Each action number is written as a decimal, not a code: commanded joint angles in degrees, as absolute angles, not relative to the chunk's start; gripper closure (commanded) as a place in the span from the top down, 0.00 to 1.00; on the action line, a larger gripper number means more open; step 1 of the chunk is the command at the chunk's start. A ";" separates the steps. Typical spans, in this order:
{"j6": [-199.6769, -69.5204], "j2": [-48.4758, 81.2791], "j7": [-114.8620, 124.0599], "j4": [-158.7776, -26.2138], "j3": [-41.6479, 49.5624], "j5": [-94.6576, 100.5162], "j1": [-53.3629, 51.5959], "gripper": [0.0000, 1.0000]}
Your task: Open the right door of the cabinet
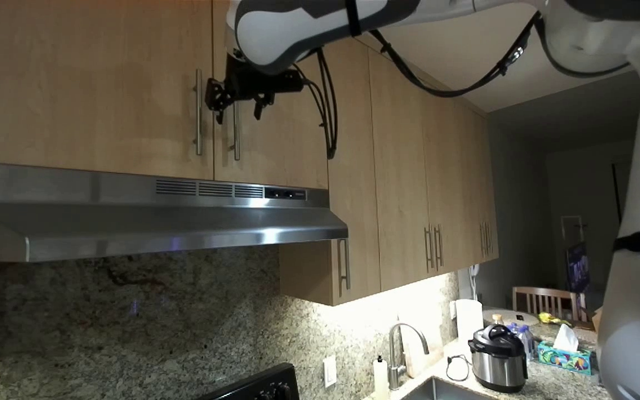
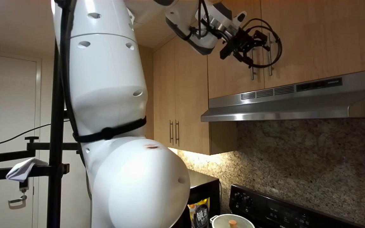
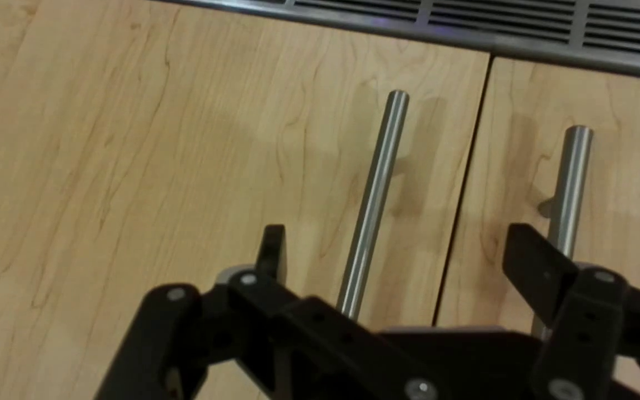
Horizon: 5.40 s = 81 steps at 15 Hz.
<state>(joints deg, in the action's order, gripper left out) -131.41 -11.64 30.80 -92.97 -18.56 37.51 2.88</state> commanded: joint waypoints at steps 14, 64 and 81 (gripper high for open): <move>-120.20 1.87 45.02 -77.80 -15.68 58.14 -3.65 1.00; -128.38 -11.47 60.83 -92.09 -7.36 54.83 -3.42 1.00; -117.43 -17.73 58.78 -94.15 -8.78 50.41 -2.97 1.00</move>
<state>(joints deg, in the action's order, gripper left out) -121.01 -12.88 62.03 -92.16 -10.16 51.59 -4.47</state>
